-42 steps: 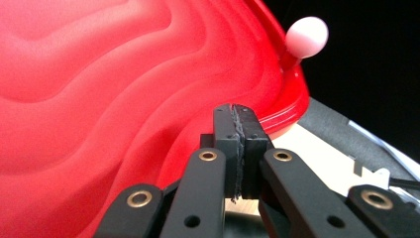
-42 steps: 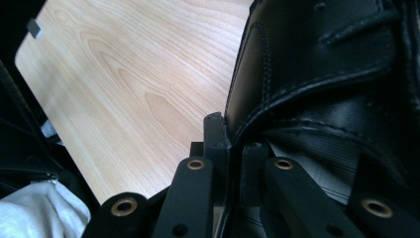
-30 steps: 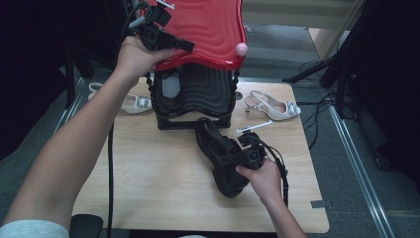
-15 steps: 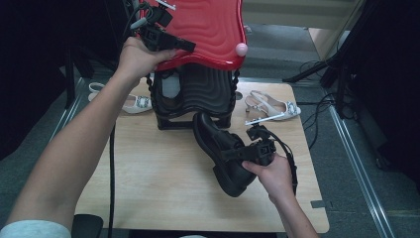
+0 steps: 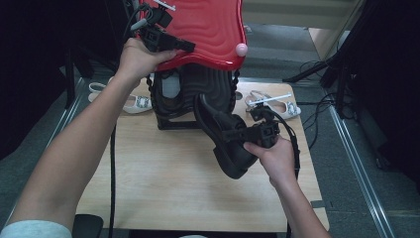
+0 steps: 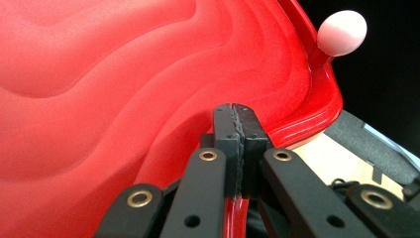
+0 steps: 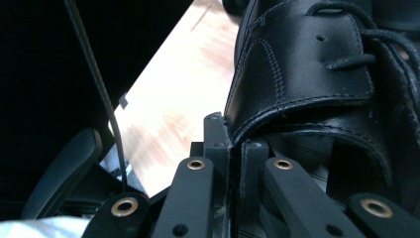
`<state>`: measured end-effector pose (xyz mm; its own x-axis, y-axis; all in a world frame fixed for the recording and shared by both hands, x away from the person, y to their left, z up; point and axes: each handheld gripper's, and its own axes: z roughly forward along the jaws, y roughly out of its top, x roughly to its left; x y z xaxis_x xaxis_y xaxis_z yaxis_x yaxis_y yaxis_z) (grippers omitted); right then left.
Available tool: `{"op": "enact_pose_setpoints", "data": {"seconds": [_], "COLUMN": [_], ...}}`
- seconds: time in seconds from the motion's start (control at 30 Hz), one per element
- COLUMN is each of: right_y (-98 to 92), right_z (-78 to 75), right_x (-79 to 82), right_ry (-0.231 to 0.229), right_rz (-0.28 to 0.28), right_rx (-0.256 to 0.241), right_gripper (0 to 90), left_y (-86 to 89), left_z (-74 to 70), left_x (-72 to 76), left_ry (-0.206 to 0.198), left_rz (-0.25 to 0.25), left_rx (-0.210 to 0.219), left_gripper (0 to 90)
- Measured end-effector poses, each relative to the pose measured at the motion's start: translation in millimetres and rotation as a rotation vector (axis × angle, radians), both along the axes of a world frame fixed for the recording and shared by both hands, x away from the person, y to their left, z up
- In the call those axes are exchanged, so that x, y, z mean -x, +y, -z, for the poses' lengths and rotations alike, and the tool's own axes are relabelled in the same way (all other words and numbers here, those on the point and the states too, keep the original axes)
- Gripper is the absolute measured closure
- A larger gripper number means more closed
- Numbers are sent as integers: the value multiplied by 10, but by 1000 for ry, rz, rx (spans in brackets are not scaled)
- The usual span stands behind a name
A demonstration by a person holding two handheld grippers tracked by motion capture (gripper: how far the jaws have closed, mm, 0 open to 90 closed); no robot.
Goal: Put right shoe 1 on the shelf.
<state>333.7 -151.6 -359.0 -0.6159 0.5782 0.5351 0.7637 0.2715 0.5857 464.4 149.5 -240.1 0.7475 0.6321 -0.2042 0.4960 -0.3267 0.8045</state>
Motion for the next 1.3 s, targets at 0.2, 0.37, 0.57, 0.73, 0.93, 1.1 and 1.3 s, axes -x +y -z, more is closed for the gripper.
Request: {"op": "enact_pose_setpoints", "data": {"seconds": [0.2,0.37,0.57,0.73,0.93,1.1,1.3], "right_y": [81,143,177,278,438,591,752], "right_z": [-74,-124,-128,-53,33,83,122], "right_x": [-191,-318,-429,-456,-443,-476,-528], "right_ry": [-18,-67,-115,-184,-255,-286,-351], "right_rz": [29,73,119,189,209,227,282], "right_rx": [-20,-27,-22,74,96,106,76], "right_gripper": [872,872,873,873,871,871,868], "left_y": [-11,-5,0,-5,1,0,-2], "left_z": [4,13,19,21,30,25,31], "left_x": [3,11,17,27,37,42,55], "left_ry": [-14,-14,-17,-25,-23,-31,-41], "left_rz": [3,1,2,-5,-10,-9,-14], "left_rx": [-5,3,7,4,14,2,3], "left_gripper": [900,900,900,900,900,900,900]}}
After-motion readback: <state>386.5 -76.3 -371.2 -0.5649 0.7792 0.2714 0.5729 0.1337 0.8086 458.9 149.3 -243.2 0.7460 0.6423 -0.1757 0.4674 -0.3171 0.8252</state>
